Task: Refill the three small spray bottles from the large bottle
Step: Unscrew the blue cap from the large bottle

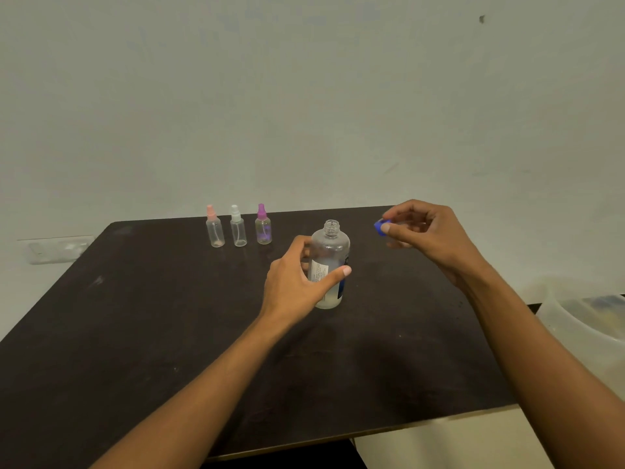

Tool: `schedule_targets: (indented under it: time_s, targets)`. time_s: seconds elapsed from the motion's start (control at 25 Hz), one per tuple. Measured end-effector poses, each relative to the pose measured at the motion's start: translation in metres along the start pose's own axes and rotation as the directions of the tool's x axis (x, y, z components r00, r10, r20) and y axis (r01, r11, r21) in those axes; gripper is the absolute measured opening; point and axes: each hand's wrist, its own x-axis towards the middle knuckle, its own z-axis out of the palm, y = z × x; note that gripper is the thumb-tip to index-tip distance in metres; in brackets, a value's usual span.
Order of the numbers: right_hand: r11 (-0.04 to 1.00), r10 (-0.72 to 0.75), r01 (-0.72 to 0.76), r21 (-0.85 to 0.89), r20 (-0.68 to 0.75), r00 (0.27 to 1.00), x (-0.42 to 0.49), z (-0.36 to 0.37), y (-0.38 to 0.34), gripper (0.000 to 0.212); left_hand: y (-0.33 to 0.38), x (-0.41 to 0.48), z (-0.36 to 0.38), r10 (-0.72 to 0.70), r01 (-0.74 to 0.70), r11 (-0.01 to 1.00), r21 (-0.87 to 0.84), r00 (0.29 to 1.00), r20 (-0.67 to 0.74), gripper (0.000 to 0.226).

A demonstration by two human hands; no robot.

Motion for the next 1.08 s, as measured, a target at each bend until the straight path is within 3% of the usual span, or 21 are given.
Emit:
schedule_targets:
  time_s: [0.2, 0.48, 1.08]
  targets:
    - [0.983, 0.089, -0.103, -0.152, -0.096, 0.991, 0.007, -0.002, 0.054, 0.014, -0.011, 0.035, 0.031, -0.043, 0.043, 0.999, 0.008, 0.999, 0.023, 0.074]
    - [0.921, 0.170, -0.225, -0.318, -0.191, 0.967, 0.034, 0.002, 0.119, 0.031, -0.031, 0.069, 0.067, -0.075, 0.075, 0.997, 0.010, 0.996, 0.043, 0.073]
    - [0.835, 0.227, -0.286, -0.471, -0.179, 0.957, 0.049, 0.011, 0.159, 0.034, -0.044, 0.080, 0.096, -0.072, 0.071, 0.997, 0.025, 0.997, 0.036, 0.076]
